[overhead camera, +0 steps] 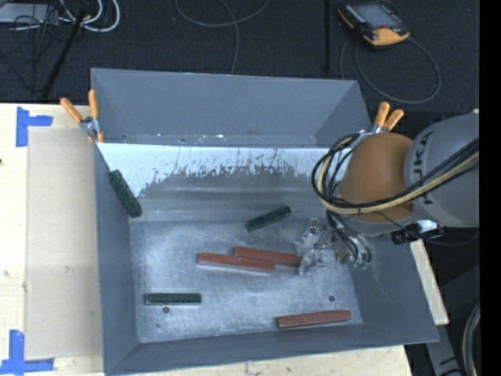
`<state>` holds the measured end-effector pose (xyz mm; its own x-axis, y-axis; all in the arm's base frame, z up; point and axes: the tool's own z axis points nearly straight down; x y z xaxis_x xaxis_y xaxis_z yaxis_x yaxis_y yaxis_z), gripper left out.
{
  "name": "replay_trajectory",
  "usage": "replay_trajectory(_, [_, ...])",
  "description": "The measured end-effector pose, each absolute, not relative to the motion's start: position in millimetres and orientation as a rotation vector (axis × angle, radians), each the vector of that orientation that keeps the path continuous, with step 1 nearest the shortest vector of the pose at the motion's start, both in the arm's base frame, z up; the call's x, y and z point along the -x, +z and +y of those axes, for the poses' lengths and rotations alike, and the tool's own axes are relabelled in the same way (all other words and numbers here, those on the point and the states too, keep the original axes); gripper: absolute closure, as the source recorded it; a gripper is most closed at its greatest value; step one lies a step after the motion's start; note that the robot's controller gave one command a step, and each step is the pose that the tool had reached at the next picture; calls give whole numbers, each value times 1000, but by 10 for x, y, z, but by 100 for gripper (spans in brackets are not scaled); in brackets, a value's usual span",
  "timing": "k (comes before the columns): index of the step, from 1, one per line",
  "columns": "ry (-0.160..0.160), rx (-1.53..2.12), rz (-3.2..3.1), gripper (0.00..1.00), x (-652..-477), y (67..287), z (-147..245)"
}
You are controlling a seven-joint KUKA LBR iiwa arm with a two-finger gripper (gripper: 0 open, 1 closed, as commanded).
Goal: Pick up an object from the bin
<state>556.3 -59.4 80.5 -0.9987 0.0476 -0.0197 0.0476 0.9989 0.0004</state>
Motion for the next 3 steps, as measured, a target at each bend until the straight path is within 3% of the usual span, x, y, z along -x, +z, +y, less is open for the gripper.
replay_trajectory(1, [-1,-73,3129,100,-5547,799,-595])
replay_trajectory(2, [0,36,3140,100,-5730,2069,-567])
replay_trajectory(3, [0,37,3140,0,-5730,2069,-566])
